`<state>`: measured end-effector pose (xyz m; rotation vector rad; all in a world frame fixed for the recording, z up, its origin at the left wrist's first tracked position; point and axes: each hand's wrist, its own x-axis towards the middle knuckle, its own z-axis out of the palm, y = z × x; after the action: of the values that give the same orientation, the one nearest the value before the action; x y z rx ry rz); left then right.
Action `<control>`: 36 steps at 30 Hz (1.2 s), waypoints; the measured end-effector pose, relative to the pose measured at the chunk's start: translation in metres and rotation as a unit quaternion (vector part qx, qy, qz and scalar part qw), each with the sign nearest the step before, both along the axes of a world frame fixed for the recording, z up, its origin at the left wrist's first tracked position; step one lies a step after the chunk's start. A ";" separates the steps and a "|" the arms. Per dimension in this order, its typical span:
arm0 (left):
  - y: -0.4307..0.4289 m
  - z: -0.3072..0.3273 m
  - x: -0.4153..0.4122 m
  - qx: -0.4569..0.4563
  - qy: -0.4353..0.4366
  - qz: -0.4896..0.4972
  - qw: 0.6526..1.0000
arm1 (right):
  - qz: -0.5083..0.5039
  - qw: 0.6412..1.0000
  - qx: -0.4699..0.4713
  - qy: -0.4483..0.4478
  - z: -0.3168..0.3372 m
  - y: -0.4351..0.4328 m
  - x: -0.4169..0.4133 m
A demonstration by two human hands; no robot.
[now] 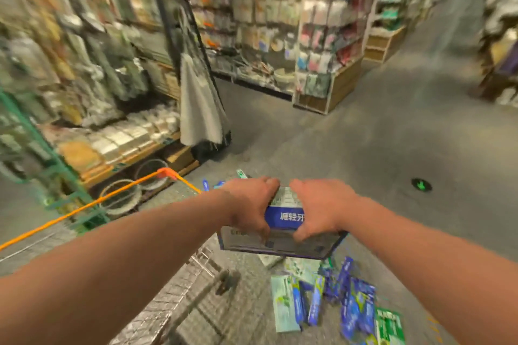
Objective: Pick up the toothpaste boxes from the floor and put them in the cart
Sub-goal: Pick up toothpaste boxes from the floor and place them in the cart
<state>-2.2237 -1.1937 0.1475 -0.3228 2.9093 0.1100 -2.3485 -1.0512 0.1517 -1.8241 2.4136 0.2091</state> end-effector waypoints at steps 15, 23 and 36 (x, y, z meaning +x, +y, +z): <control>-0.213 0.008 0.297 -0.030 -0.020 0.101 0.994 | 0.073 0.997 -0.010 -0.033 0.000 -0.239 0.276; -0.318 -0.056 0.366 -0.050 -0.046 0.161 0.985 | 0.092 0.994 -0.010 -0.061 -0.073 -0.361 0.342; -0.425 -0.307 0.392 -0.045 -0.155 0.088 0.983 | -0.090 0.974 0.150 -0.143 -0.313 -0.461 0.409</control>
<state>-1.8315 -1.6189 -0.1595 -0.5597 2.5777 -0.0430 -1.9398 -1.5122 -0.1614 -1.3935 2.1897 0.2581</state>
